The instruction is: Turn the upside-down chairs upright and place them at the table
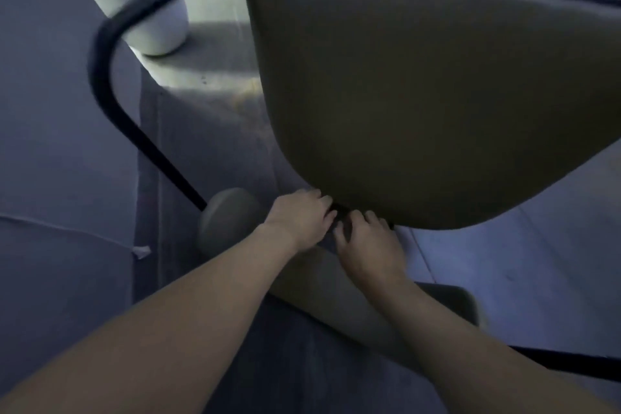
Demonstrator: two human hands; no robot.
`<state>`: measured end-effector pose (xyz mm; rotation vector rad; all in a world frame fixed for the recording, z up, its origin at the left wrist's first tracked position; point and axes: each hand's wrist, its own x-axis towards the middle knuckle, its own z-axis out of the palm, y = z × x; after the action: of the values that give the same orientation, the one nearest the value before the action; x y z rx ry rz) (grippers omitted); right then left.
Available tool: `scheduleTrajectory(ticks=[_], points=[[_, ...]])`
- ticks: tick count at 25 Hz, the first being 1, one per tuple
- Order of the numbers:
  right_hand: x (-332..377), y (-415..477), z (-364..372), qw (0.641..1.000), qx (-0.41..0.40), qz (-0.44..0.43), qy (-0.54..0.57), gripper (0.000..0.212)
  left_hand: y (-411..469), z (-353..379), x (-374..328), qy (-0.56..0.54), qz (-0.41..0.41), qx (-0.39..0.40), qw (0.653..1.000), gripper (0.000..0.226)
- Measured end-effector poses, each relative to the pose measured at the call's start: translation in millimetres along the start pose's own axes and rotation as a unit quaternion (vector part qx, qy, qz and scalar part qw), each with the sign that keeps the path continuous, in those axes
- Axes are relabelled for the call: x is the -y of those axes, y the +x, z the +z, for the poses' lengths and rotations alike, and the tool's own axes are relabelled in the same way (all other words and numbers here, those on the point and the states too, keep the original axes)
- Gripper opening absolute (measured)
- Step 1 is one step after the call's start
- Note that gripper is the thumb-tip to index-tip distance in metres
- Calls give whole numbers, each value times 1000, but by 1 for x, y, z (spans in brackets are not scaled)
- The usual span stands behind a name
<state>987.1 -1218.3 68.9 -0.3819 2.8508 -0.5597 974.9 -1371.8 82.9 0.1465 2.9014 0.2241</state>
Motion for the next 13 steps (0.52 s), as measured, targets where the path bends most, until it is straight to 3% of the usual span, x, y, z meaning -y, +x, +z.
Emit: scheduleTrajectory(ticks=[9,13], points=[[-51,21,146,994,87,65,-5,50,36,145,20,44,31,128,990,36],[-54,27,168,993,79,73,-42,55,44,167,30,48,28,128,990,38]])
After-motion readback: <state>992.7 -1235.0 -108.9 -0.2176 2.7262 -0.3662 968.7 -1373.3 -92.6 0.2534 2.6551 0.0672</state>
